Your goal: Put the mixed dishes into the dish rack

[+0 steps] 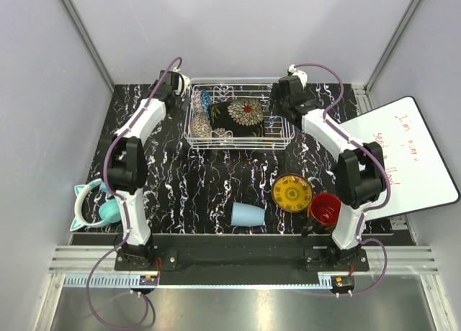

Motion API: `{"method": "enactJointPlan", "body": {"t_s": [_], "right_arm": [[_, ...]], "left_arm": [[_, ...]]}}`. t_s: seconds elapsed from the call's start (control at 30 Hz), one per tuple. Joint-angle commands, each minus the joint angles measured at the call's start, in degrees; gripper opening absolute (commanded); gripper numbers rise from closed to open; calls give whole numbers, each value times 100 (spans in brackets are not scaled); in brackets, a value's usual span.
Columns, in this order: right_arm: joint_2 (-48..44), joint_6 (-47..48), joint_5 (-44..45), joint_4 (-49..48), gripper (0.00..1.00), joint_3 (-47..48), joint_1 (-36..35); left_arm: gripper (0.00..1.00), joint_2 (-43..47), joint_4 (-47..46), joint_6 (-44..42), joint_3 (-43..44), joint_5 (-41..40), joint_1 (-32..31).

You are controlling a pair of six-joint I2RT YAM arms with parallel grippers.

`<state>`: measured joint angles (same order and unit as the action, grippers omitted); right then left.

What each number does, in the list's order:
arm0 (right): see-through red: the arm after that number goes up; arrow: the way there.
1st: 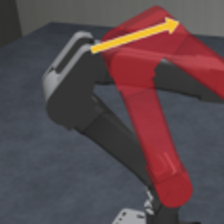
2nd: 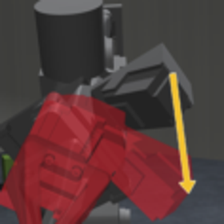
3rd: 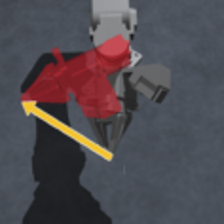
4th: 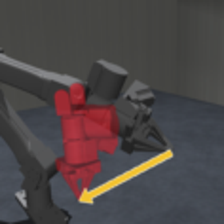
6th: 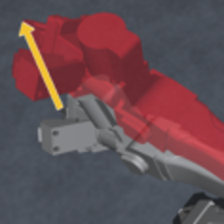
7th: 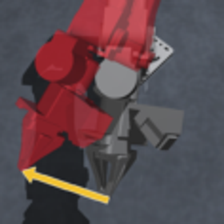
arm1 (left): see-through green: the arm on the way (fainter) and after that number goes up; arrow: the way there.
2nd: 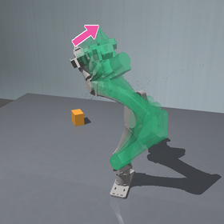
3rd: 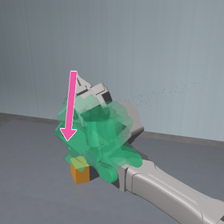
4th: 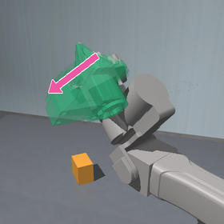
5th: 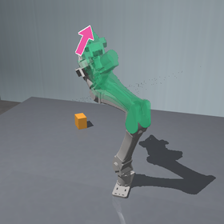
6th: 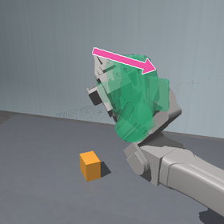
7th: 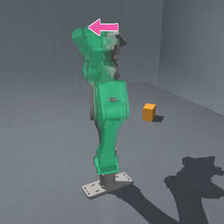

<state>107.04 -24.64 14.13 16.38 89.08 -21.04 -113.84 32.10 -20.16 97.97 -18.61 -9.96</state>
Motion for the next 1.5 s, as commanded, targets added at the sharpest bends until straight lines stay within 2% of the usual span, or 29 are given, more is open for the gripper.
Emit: {"method": "enactJointPlan", "body": {"t_s": [0.0,0.17,0.5,0.97,1.47], "right_arm": [[115,135,151,5,72,207,21],[211,162,143,5,72,31,21],[563,83,-253,5,71,-39,12],[827,-137,-710,-3,69,-31,-146],[783,38,-543,146,71,-206,-296]], "left_arm": [[99,-375,-301,232,907,-380,11],[99,-876,-265,250,1189,-406,11],[99,-1140,-248,372,934,-134,-129],[98,-1167,-221,478,881,217,-419],[97,-982,-230,346,785,270,-472]]}}
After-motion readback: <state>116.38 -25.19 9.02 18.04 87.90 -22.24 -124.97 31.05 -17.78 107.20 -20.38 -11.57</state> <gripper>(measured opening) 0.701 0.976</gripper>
